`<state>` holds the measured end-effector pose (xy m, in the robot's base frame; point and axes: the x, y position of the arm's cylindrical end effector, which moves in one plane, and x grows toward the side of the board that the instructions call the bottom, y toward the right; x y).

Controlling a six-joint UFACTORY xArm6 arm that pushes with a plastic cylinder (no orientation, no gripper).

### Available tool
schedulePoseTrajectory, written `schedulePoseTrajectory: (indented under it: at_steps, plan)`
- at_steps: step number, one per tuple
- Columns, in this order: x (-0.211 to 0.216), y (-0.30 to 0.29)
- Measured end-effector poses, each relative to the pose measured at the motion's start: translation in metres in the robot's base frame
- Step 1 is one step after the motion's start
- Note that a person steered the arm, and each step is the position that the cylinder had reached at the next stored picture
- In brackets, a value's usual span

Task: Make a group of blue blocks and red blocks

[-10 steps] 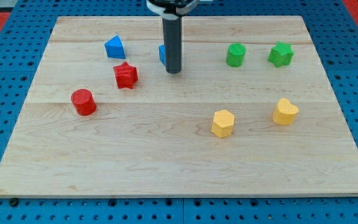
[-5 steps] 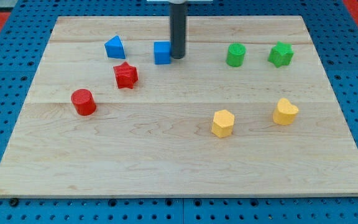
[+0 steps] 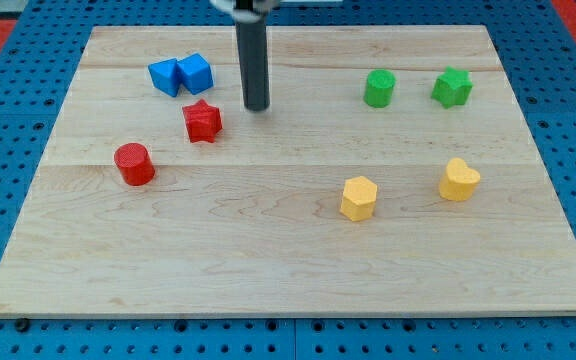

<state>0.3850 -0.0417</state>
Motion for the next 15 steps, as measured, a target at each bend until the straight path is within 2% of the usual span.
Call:
schedulePoseTrajectory:
  at_steps: [1, 4, 5, 6, 7, 8, 9, 10, 11, 14, 15]
  plan:
    - [0.074, -0.006]
    - [0.021, -0.067]
    - [-0.013, -0.068]
    - [-0.016, -0.067]
    - [0.072, -0.026]
    - [0.147, -0.026]
    - [0.163, -0.104]
    - [0.148, -0.147]
    - [0.104, -0.150]
    - [0.015, -0.119]
    - [0.008, -0.116]
